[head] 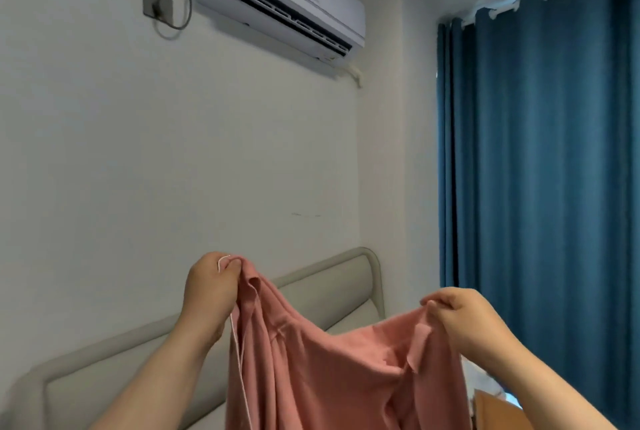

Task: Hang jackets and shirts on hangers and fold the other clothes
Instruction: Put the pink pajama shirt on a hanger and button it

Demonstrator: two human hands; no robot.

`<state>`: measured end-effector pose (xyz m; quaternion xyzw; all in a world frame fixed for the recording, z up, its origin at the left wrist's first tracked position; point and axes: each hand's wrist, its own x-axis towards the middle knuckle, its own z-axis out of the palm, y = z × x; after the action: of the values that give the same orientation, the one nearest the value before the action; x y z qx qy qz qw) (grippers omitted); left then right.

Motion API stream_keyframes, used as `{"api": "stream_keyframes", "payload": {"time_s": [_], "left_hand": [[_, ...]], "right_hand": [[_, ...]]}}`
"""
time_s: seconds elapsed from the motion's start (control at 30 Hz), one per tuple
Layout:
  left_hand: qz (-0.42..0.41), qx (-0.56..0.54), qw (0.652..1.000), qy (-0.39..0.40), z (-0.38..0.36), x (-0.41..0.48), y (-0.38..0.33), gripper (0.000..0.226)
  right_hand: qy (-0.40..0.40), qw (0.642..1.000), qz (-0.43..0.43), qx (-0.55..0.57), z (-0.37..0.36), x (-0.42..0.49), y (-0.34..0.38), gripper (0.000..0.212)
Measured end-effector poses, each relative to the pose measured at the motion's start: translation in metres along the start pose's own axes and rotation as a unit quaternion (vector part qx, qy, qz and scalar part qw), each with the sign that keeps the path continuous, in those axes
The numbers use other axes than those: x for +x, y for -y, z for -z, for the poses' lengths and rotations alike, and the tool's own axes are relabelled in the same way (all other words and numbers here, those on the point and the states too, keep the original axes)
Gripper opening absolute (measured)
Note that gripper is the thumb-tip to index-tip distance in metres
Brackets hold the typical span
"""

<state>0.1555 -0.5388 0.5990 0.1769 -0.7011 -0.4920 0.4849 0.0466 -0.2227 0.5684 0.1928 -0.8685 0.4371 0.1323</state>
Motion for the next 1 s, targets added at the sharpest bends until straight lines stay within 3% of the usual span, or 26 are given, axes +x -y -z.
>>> {"api": "stream_keyframes", "payload": {"time_s": [0.07,0.1,0.2,0.3,0.37,0.43,0.53,0.57,0.67,0.8,0.9,1.0], "left_hand": [[0.062,-0.077,0.995,-0.012,0.017,-0.007,-0.003,0.019],[0.095,-0.118,0.988,-0.012,0.025,-0.013,-0.008,0.020],[0.152,-0.216,0.964,-0.015,0.044,-0.036,-0.021,0.023],[0.141,-0.268,0.953,0.005,0.051,-0.077,-0.036,0.026],[0.118,-0.292,0.949,0.030,0.050,-0.104,-0.041,0.029],[0.117,-0.304,0.945,0.014,0.054,-0.126,-0.038,0.022],[0.117,-0.316,0.941,-0.026,0.076,-0.150,-0.034,0.006],[0.107,-0.310,0.944,-0.031,0.087,-0.157,-0.032,0.009],[0.073,-0.239,0.966,-0.065,0.127,-0.170,-0.021,0.049],[0.055,-0.161,0.972,-0.163,0.183,-0.183,-0.003,0.062],[0.049,-0.118,0.967,-0.222,0.222,-0.201,0.015,0.050],[0.070,-0.076,0.951,-0.292,0.258,-0.223,0.039,0.035]], "right_hand": [[0.002,0.986,-0.045,0.163,-0.004,-0.004,0.003,0.021],[0.012,0.959,-0.076,0.271,-0.008,-0.006,0.007,0.020],[0.116,0.822,-0.151,0.537,-0.025,-0.014,0.027,0.020],[0.214,0.705,-0.170,0.655,-0.058,-0.029,0.060,0.025],[0.256,0.660,-0.164,0.687,-0.082,-0.047,0.090,0.023],[0.292,0.642,-0.153,0.692,-0.102,-0.070,0.122,0.020],[0.336,0.643,-0.134,0.675,-0.123,-0.102,0.158,0.017],[0.352,0.639,-0.128,0.672,-0.129,-0.111,0.166,0.018],[0.419,0.608,-0.122,0.663,-0.143,-0.137,0.189,0.026],[0.515,0.559,-0.133,0.636,-0.170,-0.174,0.213,0.044],[0.546,0.580,-0.097,0.597,-0.202,-0.205,0.224,0.041],[0.542,0.642,-0.034,0.541,-0.232,-0.242,0.233,0.028]]}}
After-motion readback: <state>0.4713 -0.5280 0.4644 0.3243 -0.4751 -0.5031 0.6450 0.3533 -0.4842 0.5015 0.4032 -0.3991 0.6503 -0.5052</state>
